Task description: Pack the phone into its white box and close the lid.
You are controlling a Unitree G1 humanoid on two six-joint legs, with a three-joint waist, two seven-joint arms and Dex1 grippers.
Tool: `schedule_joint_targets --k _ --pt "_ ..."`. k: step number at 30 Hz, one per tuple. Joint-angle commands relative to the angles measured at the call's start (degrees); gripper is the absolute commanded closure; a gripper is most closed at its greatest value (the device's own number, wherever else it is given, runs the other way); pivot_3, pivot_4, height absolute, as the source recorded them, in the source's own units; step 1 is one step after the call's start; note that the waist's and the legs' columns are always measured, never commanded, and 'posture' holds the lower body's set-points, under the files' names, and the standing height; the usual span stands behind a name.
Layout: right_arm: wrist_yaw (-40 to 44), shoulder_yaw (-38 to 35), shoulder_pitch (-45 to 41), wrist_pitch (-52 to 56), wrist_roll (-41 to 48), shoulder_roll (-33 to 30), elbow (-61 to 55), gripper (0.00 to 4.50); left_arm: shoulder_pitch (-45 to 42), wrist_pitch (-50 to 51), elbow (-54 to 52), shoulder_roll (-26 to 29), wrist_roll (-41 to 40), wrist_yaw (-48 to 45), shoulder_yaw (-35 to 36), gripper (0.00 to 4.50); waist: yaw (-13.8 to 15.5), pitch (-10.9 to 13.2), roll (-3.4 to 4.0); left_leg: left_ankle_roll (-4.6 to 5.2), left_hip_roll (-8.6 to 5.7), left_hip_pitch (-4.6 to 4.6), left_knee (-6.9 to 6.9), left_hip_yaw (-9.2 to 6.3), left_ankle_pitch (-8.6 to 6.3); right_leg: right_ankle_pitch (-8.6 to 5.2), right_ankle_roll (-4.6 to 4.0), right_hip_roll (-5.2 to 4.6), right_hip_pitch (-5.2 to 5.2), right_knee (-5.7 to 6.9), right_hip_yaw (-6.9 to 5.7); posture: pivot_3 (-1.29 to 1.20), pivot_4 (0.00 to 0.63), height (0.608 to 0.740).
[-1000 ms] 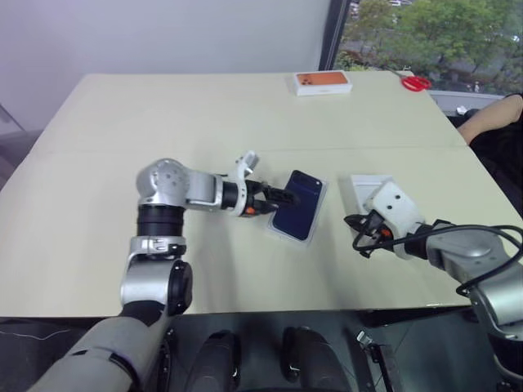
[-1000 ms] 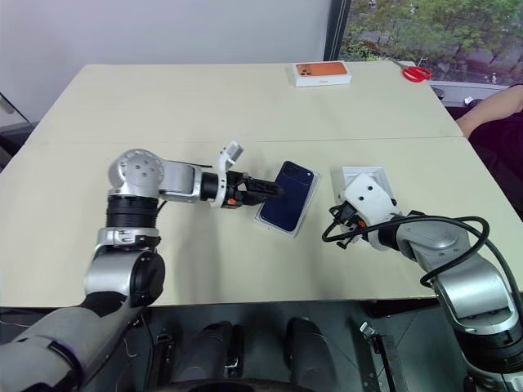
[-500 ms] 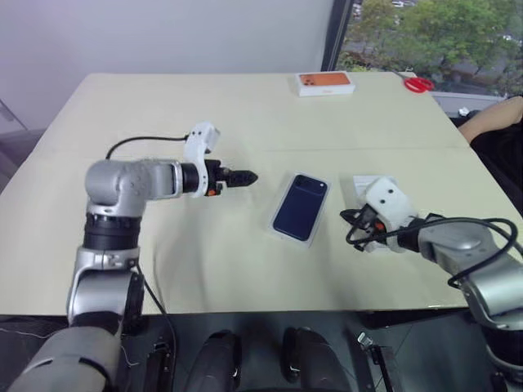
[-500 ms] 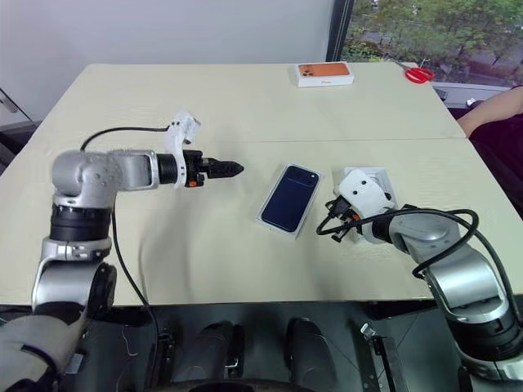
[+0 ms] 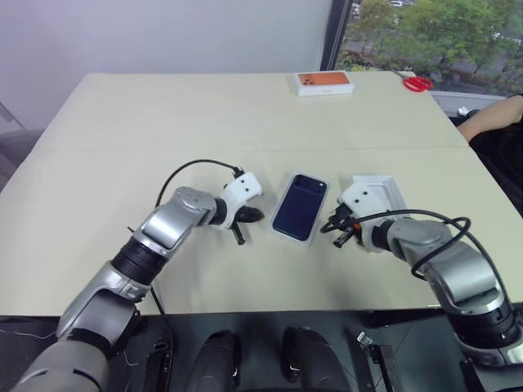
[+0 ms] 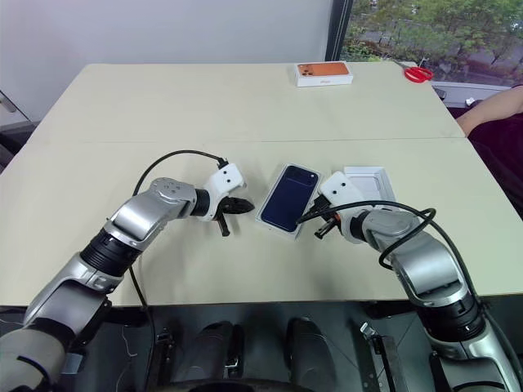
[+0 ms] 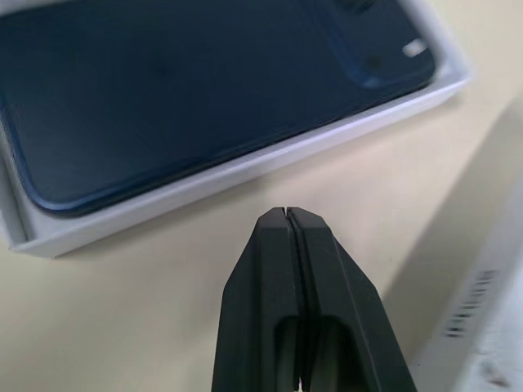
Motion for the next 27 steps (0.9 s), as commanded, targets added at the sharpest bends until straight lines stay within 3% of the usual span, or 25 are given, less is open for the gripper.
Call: schedule_joint_targets --k 1,16,27 --pt "-0.19 0.56 -1.1 -0.17 0.14 0.76 -1.49 4.5 -0.07 -0.75 -1.66 -0.4 1.14 -3.55 -1.19 4.43 -0.01 0.0 0.0 0.01 0.01 0.01 0.01 0.0 0.0 0.0 0.0 0.02 0.0 0.0 0.0 0.0 0.15 0.74" --pt "6.25 0.32 3.57 -0.88 4.39 -4.22 -9.86 4.5 2.7 11.76 -11.67 -2.73 -3.41 -10.17 -1.24 4.43 -0.01 0.0 0.0 0.06 0.13 0.02 0.05 -0.02 -0.04 0.0 0.01 0.16 0.02 0.01 0.03 0.0 0.15 0.74" --pt "7.22 -1.18 5.81 -0.77 5.26 -6.3 -12.32 4.5 3.01 12.66 -12.17 -2.66 -3.28 -10.71 -0.94 4.43 -0.02 -0.01 0.0 0.06 0.15 0.04 0.05 -0.02 -0.04 -0.01 0.01 0.19 0.03 0.01 0.04 0.0 0.15 0.74"
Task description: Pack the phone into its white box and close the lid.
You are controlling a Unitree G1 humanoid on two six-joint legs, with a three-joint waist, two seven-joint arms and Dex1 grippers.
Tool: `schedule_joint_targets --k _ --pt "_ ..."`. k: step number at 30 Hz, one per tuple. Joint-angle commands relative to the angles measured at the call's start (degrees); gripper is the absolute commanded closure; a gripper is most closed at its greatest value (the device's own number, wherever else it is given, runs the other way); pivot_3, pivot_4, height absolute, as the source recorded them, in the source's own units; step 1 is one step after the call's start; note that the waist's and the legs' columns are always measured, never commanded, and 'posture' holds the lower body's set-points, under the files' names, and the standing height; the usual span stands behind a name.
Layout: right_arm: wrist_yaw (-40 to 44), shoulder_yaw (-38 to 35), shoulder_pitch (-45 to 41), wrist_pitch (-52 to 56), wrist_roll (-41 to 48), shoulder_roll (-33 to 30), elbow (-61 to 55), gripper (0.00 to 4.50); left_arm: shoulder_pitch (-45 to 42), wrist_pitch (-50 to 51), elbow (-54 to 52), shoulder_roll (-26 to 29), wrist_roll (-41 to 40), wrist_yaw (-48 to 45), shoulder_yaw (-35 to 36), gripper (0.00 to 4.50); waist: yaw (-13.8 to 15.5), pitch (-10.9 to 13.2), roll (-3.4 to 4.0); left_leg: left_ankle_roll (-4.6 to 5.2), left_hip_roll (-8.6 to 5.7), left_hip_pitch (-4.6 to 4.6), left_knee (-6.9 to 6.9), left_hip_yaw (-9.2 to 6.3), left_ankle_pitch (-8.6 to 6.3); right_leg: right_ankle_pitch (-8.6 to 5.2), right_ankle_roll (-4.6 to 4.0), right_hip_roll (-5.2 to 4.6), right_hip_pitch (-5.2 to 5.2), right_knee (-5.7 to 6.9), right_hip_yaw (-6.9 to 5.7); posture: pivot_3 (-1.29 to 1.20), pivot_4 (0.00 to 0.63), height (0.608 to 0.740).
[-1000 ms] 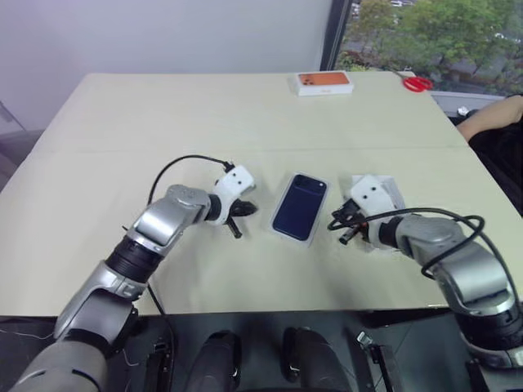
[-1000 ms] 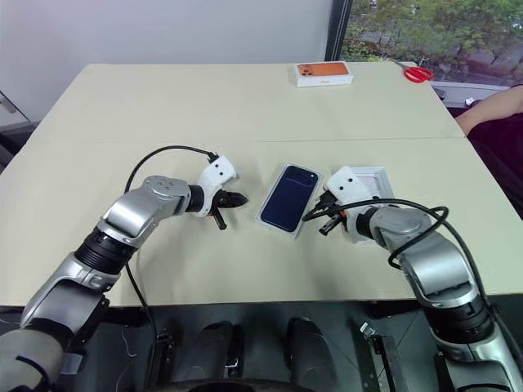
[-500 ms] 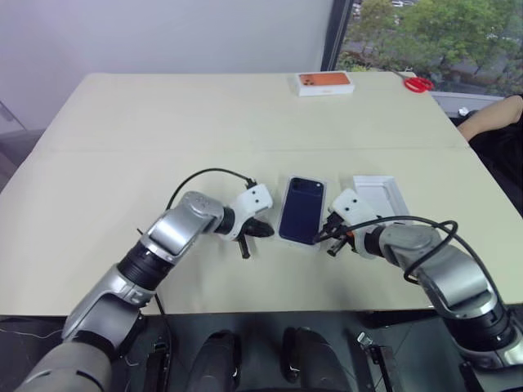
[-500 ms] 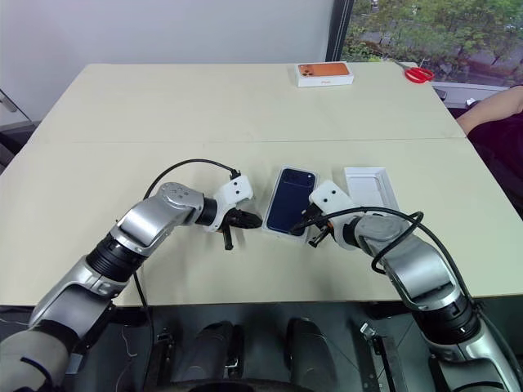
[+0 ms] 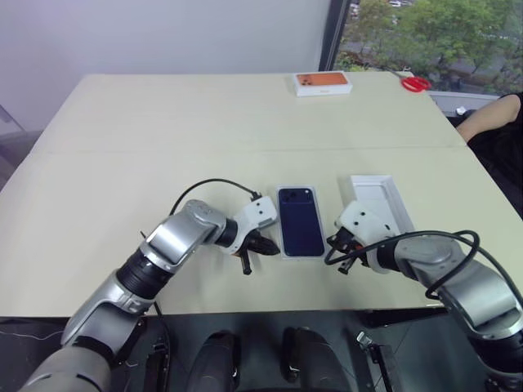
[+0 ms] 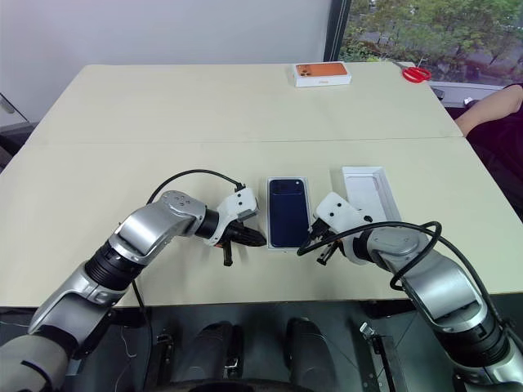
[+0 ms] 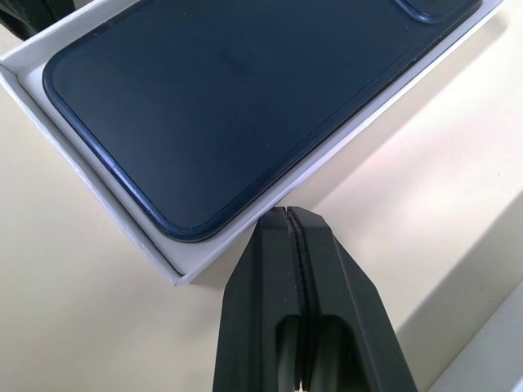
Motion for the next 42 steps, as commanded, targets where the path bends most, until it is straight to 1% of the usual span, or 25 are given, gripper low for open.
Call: schedule_joint_targets --k 1,4,5,7,10,11,12,13,14,16,18,22,26,32,33,35,37,38,40,42 --pt "0.92 -0.79 -0.33 -0.83 1.64 -0.31 -3.62 4.5 -0.17 -0.48 -1.86 -0.39 -1.09 -1.0 -0.11 4.43 0.0 0.0 0.0 0.0 0.0 0.0 0.0 0.0 0.0 0.0 0.0 0.0 0.0 0.0 0.0 0.0 0.15 0.74" --pt "1.45 -4.48 -1.22 0.05 2.13 -2.13 -3.46 4.5 0.44 -0.64 -2.34 1.11 -2.38 -1.49 2.84 4.43 0.02 0.0 0.0 0.0 0.0 0.0 0.0 0.0 0.0 0.0 0.0 -0.01 0.0 0.0 0.0 0.0 0.15 0.74" --pt "1.31 -6.12 -1.88 0.82 2.75 -2.08 -3.17 4.25 0.8 -1.43 -2.74 1.74 -2.69 -1.8 3.72 4.48 -0.01 0.0 0.0 0.0 0.0 -0.01 0.0 0.0 0.0 0.0 0.0 -0.01 -0.01 0.0 0.0 0.0 0.15 0.74" --pt "0.64 -9.71 -4.04 3.82 4.32 -1.3 -2.39 3.56 1.79 -3.89 -3.65 3.23 -3.48 -2.73 5.81 4.5 -0.19 0.01 0.0 0.0 0.02 0.0 0.0 0.0 0.0 0.0 0.0 0.01 -0.01 0.0 0.0 0.0 0.15 0.74" --pt "-3.28 -14.16 -9.18 10.45 4.54 1.2 -0.88 2.09 3.63 -9.03 -5.14 5.88 -5.49 -5.03 10.56 4.5 -0.26 0.0 0.01 0.0 0.07 0.02 0.0 0.01 0.0 0.0 -0.02 0.03 -0.02 0.01 0.01 0.0 0.15 0.74" --pt "-4.73 -14.55 -10.84 13.86 4.12 1.48 -0.33 1.53 4.01 -10.44 -5.36 6.36 -6.0 -5.58 11.72 4.5 -0.23 0.0 0.01 0.0 0.09 0.02 0.0 0.0 0.0 0.01 -0.02 0.05 -0.02 0.01 0.01 0.0 0.15 0.74" --pt "-5.59 -14.9 -12.05 16.26 4.07 1.81 0.14 1.12 4.45 -13.22 -5.29 6.56 -5.85 -5.94 12.49 4.5 -0.11 0.0 0.02 0.0 0.09 0.02 0.0 0.0 0.0 0.0 -0.02 0.04 -0.02 0.01 0.01 0.0 0.15 0.74" --pt "-6.05 -15.11 -12.82 17.89 4.22 1.93 0.4 1.12 4.73 -15.23 -5.18 6.61 -5.62 -6.14 12.88 4.5 0.04 -0.01 0.02 -0.01 0.09 0.02 0.0 0.0 0.0 0.0 -0.03 0.03 -0.02 0.01 0.01 0.0 0.15 0.74" --pt "-6.47 -15.58 -14.4 21.23 4.62 2.85 1.51 1.12 5.55 -19.65 -4.68 6.39 -4.94 -6.29 13.67 4.5 0.16 -0.01 0.02 -0.01 0.08 0.01 0.0 0.0 0.0 0.0 -0.03 0.02 -0.02 -0.01 0.0 0.0 0.15 0.74" --pt "-7.44 -16.01 -16.96 26.34 5.13 4.3 4.7 1.12 6.96 -24.82 -3.17 5.08 -5.7 -6.68 15.7 4.5 0.11 -0.01 0.02 -0.01 0.02 -0.03 0.0 0.01 0.0 0.0 -0.03 -0.05 -0.01 -0.03 0.0 0.0 0.15 0.74" --pt "-8.11 -15.74 -17.8 27.69 5.43 4.36 6.63 1.12 7.59 -27.39 -2.18 4.52 -5.78 -7.22 16.3 4.5 0.17 -0.01 0.02 -0.01 -0.02 -0.04 0.01 0.05 0.0 0.01 -0.03 -0.12 -0.01 -0.04 0.01 0.0 0.15 0.74" --pt "-12.25 -14.57 -18.53 27.69 6.05 4.87 14.42 1.12 10.54 -36.31 -0.99 6.06 -5.37 -12.24 16.42 4.5 -0.07 -0.01 0.03 0.0 -0.03 -0.03 0.01 0.08 0.0 0.01 -0.03 -0.12 -0.01 -0.04 0.01 0.0 0.15 0.74" --pt "-15.71 -15.05 -18.86 27.69 7.1 6.08 17.91 1.12 11.39 -36.97 -1.08 5.9 -7.97 -14.59 17.5 4.5 -0.1 -0.01 0.04 0.0 0.03 -0.02 0.01 0.08 0.0 0.01 -0.03 -0.04 -0.03 0.0 0.01 0.0 0.15 0.74" --pt "-20.0 -16.7 -19.96 27.69 9.78 8.76 21.98 1.12 12.49 -37.58 -0.93 5.66 -7.59 -12.86 18.42 4.5 -0.1 -0.02 0.05 0.0 0.03 -0.02 0.01 0.07 0.0 0.02 -0.02 -0.03 -0.02 0.0 0.01 0.0 0.15 0.74" --pt "-20.79 -16.83 -20.29 27.69 10.02 9.16 22.66 1.34 12.59 -37.69 -0.75 5.68 -7.44 -12.51 18.56 4.5 -0.13 -0.02 0.04 0.0 0.04 -0.02 0.01 0.07 0.0 0.02 -0.02 -0.03 -0.02 0.0 0.01 0.0 0.15 0.74" --pt "-22.25 -17.17 -20.65 27.69 10.72 9.78 23.71 1.96 12.7 -37.68 -0.61 5.67 -7.34 -11.96 18.82 4.5 -0.16 -0.02 0.04 0.0 0.04 -0.02 0.01 0.07 0.0 0.02 -0.02 -0.02 -0.02 0.0 0.01 0.0 0.15 0.74" --pt "-23.29 -17.18 -20.77 27.69 11.79 9.91 24.03 2.93 12.74 -37.59 -0.61 5.68 -7.41 -11.56 19.03 4.5 -0.16 -0.02 0.04 0.01 0.05 -0.02 0.01 0.07 0.0 0.02 -0.02 -0.02 -0.02 0.0 0.01 0.0 0.15 0.74" --pt "-23.84 -17.18 -20.84 27.69 12.41 9.99 24.06 3.52 12.78 -37.57 -0.61 5.7 -7.4 -11.34 19.13 4.5 -0.15 -0.02 0.05 0.01 0.05 -0.02 0.0 0.06 0.0 0.02 -0.02 -0.01 -0.02 0.0 0.01 0.0 0.15 0.74" --pt "-24.75 -17.23 -21.13 27.69 13.89 10.11 23.94 4.47 12.87 -37.53 -0.51 5.77 -7.21 -10.78 19.47 4.5 -0.15 -0.02 0.05 0.01 0.05 -0.02 0.0 0.07 0.0 0.02 -0.02 -0.02 -0.02 0.0 0.01 0.0 0.15 0.74" --pt "-25.62 -17.53 -21.58 27.69 15.59 9.99 23.77 4.47 12.97 -37.47 -0.27 5.86 -7.12 -10.13 20.0 4.5 -0.16 -0.02 0.05 0.01 0.05 -0.03 0.01 0.07 0.0 0.02 -0.02 -0.02 -0.02 0.0 0.01 0.0 0.15 0.74"
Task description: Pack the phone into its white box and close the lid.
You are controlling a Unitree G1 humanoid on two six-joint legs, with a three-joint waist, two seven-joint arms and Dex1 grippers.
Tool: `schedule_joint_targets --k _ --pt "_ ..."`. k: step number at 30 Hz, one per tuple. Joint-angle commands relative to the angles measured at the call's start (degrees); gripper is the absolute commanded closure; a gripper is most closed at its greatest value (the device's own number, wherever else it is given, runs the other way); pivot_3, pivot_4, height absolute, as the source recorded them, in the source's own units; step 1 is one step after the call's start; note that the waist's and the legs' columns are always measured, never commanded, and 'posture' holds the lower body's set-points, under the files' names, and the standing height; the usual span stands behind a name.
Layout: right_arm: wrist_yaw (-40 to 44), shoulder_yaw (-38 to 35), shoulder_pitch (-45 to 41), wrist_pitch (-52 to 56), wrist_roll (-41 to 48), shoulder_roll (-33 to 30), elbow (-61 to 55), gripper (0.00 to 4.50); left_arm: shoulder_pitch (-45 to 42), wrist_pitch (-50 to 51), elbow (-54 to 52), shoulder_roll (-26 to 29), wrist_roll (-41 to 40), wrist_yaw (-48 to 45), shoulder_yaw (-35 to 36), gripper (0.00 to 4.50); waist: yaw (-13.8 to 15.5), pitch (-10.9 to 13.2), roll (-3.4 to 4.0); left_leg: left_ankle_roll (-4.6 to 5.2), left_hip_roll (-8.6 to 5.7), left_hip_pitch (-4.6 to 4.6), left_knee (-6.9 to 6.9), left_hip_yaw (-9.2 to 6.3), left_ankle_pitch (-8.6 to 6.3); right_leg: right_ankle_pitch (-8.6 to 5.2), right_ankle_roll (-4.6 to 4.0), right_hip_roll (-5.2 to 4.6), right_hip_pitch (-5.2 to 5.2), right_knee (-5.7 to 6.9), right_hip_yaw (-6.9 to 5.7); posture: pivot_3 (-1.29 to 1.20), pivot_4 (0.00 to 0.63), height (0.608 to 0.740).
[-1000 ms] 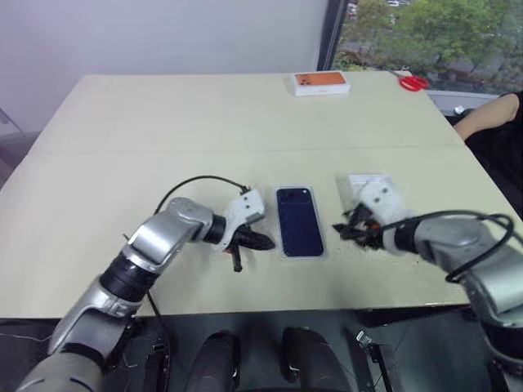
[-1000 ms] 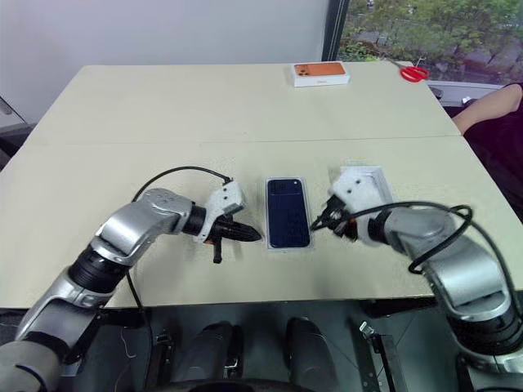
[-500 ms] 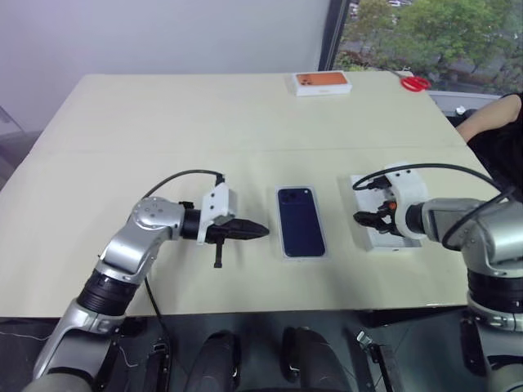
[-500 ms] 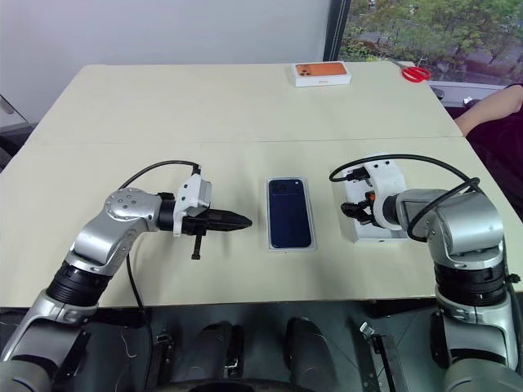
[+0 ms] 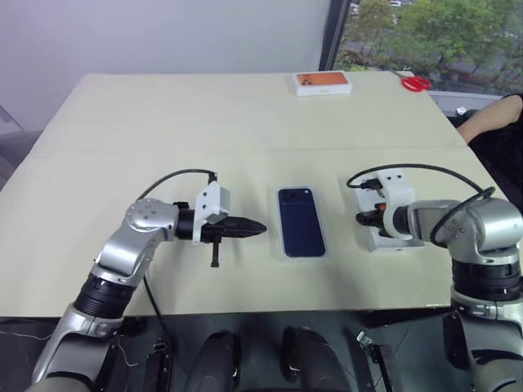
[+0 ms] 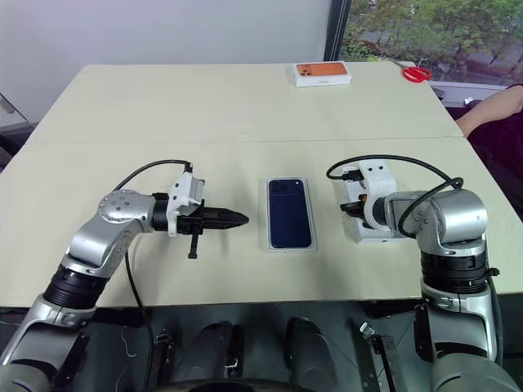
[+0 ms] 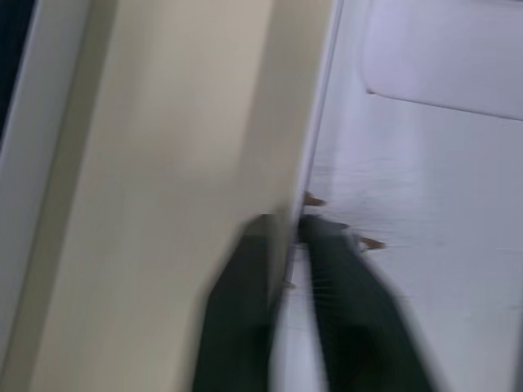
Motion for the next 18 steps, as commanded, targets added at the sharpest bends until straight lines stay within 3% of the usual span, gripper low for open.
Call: schedule_joint_targets --k 1,8,12,13,16,18 --pt "-1.66 -2.04 -2.24 0.38 3.51 -0.44 -0.85 4.47 0.44 -0.84 -0.1 0.26 -0.17 1.28 2.16 4.5 0.0 0.0 0.0 0.0 0.0 0.0 0.0 0.0 0.0 0.0 0.0 0.0 0.0 0.0 0.0 0.0 0.15 0.74" --pt "-4.19 -9.21 -6.16 0.38 18.94 3.03 -4.84 4.47 0.93 -1.31 3.66 1.51 0.32 4.74 6.54 4.5 -0.6 0.0 0.0 0.01 0.05 0.01 -0.01 -0.03 0.0 0.0 0.0 0.05 -0.02 0.02 -0.01 0.0 0.15 0.74" --pt "-10.39 -19.37 -8.66 0.38 42.58 19.35 -5.25 4.47 0.61 -2.78 8.43 2.24 1.9 8.12 9.29 4.5 -1.52 0.0 0.02 0.01 0.12 0.04 -0.06 -0.06 -0.01 0.01 0.0 0.11 -0.01 0.04 -0.01 0.0 0.15 0.74" --pt "-17.23 -17.61 -7.4 -3.31 51.02 21.8 -3.88 4.47 0.34 -2.97 9.14 2.21 2.01 8.61 9.7 4.5 -1.49 -0.01 0.02 0.01 0.15 0.05 -0.07 -0.05 -0.01 0.02 -0.01 0.12 -0.03 0.09 0.0 0.0 0.15 0.74" --pt "-36.83 -6.42 -2.77 -18.53 75.27 21.29 -2.62 4.47 -0.32 -3.56 10.72 2.16 2.41 9.39 10.09 4.5 -1.04 0.0 0.03 0.0 0.16 0.0 -0.09 -0.11 0.0 0.02 -0.02 0.05 -0.06 0.11 -0.03 0.0 0.15 0.74" --pt "-44.69 -0.64 -0.97 -26.49 81.9 24.28 -3.48 4.47 -0.72 -4.04 11.98 2.13 3.05 9.96 10.27 4.5 -1.21 0.0 0.03 0.0 0.05 -0.04 -0.07 -0.08 0.0 0.02 -0.02 -0.05 -0.05 0.05 -0.04 0.0 0.15 0.74"
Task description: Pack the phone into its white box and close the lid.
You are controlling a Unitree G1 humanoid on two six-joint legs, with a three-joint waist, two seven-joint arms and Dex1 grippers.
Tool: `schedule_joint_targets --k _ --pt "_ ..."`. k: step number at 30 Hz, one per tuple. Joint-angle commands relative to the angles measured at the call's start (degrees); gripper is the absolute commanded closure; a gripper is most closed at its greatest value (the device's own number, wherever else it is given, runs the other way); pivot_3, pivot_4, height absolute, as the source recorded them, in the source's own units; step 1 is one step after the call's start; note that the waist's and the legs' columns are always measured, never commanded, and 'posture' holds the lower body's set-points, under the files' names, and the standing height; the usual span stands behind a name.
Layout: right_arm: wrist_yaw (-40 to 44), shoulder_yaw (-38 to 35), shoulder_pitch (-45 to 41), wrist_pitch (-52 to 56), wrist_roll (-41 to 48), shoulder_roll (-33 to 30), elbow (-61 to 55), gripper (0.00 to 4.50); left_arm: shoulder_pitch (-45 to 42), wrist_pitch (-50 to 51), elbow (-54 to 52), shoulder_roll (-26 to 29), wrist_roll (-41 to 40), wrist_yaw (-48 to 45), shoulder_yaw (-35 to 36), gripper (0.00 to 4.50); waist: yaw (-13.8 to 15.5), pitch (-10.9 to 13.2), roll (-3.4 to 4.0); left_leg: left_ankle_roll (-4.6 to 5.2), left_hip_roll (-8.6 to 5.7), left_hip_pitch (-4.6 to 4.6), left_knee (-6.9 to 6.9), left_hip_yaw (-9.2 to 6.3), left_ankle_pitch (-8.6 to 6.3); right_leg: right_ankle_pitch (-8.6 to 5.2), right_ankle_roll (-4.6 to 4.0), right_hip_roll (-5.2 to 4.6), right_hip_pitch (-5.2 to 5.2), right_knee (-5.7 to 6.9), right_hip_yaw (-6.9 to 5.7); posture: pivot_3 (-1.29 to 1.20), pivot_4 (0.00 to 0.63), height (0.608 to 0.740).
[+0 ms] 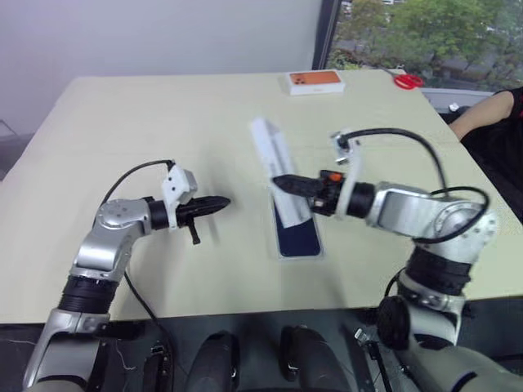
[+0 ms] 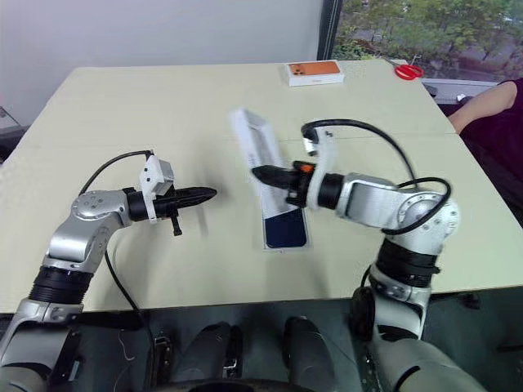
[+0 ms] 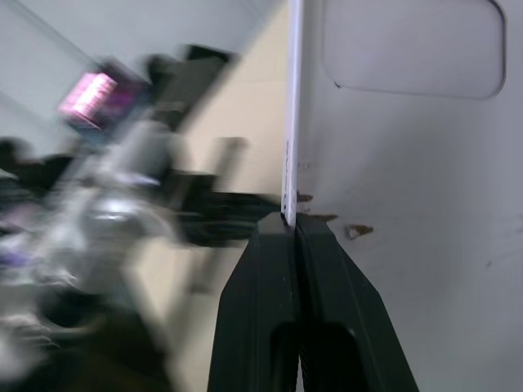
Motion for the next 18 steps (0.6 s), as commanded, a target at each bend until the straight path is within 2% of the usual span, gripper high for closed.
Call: schedule_joint_targets --k 1,4,7,9,15,18 --pt "-12.72 7.23 1.77 -13.33 13.21 3.91 -2.08 4.47 -1.84 -1.59 0.74 0.29 0.72 0.94 1.33 4.5 -0.3 0.0 -0.01 0.0 -0.04 0.0 0.02 0.08 0.0 0.0 0.0 -0.03 0.01 -0.02 0.04 0.0 0.15 0.74" --pt "-21.11 9.48 4.74 -20.14 13.29 12.35 -2.29 4.47 -1.83 -1.68 1.04 0.17 1.01 1.35 1.35 4.5 -0.46 -0.01 -0.02 0.01 -0.03 0.02 0.04 0.15 -0.01 0.01 0.01 0.0 -0.01 0.01 0.09 0.0 0.15 0.74" --pt "-26.66 9.24 6.86 -22.86 13.29 15.92 -1.69 4.47 -1.68 -1.53 0.53 -0.27 1.22 1.66 1.06 4.5 -0.36 -0.01 -0.01 0.01 0.04 0.01 0.01 0.1 -0.01 0.0 0.01 0.05 -0.03 0.02 0.11 0.0 0.15 0.74" --pt "-30.13 9.13 8.67 -23.74 13.29 16.2 -0.4 4.47 -1.53 -1.21 -0.14 -0.81 1.29 1.86 0.55 4.5 -0.17 -0.02 -0.02 0.01 0.03 0.01 0.01 0.09 -0.01 0.0 0.01 0.02 -0.02 0.01 0.11 0.0 0.15 0.74" --pt "-31.61 8.58 11.18 -23.49 13.29 14.21 -1.06 4.47 -0.96 -0.12 -2.16 -2.04 1.03 0.99 -1.04 4.5 -0.37 -0.02 -0.01 0.02 0.02 0.02 0.01 0.1 -0.01 0.0 0.0 0.02 -0.02 0.0 0.13 0.0 0.15 0.74" --pt "-31.43 7.95 10.87 -23.77 13.29 13.02 -1.28 3.56 -0.34 0.95 -3.89 -2.66 0.66 0.05 -2.21 4.5 -0.41 -0.02 -0.01 0.02 0.06 0.03 0.01 0.09 -0.01 0.0 0.0 0.06 -0.02 0.01 0.12 0.0 0.15 0.74"
